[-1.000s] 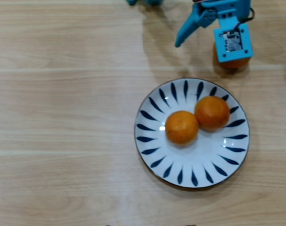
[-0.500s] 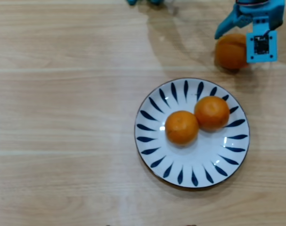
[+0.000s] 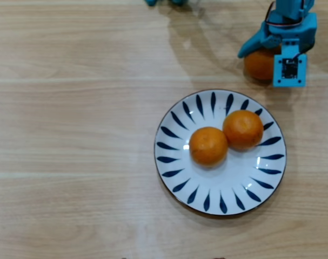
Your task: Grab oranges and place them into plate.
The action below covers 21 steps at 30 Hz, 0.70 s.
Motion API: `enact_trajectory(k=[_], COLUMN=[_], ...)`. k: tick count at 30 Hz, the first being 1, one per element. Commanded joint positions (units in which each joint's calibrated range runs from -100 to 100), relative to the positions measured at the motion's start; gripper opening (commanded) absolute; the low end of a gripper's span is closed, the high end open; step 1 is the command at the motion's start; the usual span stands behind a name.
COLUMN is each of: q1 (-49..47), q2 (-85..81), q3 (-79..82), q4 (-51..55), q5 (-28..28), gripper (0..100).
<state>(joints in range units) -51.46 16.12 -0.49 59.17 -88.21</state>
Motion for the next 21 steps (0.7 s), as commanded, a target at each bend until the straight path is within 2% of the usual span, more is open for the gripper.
enact_trajectory(k=[1, 5, 14, 21], q1=[-0.6, -0.6, 0.4, 4.3], q2=[0.0, 0.0, -1.2, -6.3], q3=[0.2, 0.2, -1.3, -8.6], q4=[-1.8, -1.2, -0.6, 10.8], q5=[-0.4, -0.8, -0.1, 4.0], gripper=[43, 36, 36, 36])
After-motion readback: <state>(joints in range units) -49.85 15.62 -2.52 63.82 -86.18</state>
